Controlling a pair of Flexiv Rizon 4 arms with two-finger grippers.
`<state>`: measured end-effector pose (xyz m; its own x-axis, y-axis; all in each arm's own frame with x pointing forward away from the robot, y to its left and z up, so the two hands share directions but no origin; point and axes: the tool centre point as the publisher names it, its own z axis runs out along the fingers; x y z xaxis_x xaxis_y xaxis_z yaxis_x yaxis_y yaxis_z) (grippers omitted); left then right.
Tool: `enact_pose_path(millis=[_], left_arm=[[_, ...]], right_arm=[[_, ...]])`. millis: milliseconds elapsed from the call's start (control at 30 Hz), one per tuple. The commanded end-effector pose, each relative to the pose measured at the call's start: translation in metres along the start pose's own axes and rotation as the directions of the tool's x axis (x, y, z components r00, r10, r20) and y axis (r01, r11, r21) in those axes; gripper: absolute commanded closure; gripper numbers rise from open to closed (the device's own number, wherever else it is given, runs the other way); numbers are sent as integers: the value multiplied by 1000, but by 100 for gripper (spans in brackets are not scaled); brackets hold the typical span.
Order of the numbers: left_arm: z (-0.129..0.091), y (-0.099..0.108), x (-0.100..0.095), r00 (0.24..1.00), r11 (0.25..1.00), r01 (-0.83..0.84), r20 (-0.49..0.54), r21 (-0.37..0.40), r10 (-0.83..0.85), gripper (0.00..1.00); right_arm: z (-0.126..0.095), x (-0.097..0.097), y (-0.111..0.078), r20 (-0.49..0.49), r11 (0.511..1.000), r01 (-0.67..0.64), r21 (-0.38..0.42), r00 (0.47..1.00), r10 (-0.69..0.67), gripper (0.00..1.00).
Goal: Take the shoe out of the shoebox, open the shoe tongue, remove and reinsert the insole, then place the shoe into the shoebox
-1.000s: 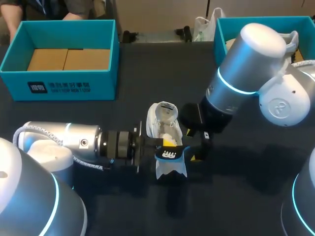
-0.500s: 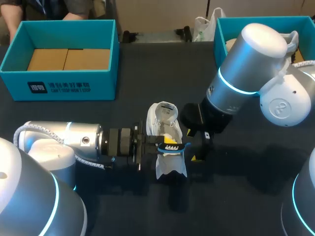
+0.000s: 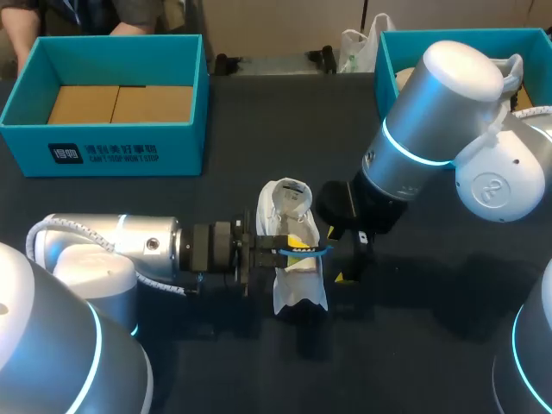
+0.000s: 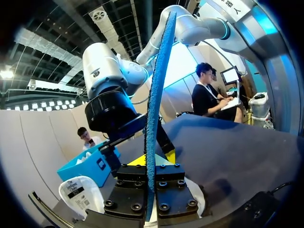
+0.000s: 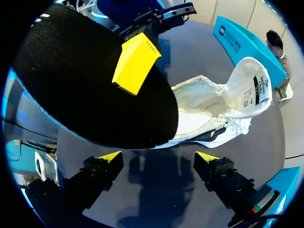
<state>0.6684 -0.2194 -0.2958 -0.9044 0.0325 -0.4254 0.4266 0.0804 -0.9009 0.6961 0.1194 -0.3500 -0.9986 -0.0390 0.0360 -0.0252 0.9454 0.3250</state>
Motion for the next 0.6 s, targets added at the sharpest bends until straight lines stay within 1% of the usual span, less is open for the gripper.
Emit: enact_pose_path(millis=[33, 600], left_arm=[[3, 5, 1, 1000, 1000, -1, -4, -5, 1, 100], [2, 35, -4, 998, 997, -61, 2, -45, 61, 100]], right_arm=[[1, 1, 0, 2, 1000, 1, 0, 1000, -1, 0], [1, 1, 0, 2, 1000, 1, 0, 1000, -1, 0]])
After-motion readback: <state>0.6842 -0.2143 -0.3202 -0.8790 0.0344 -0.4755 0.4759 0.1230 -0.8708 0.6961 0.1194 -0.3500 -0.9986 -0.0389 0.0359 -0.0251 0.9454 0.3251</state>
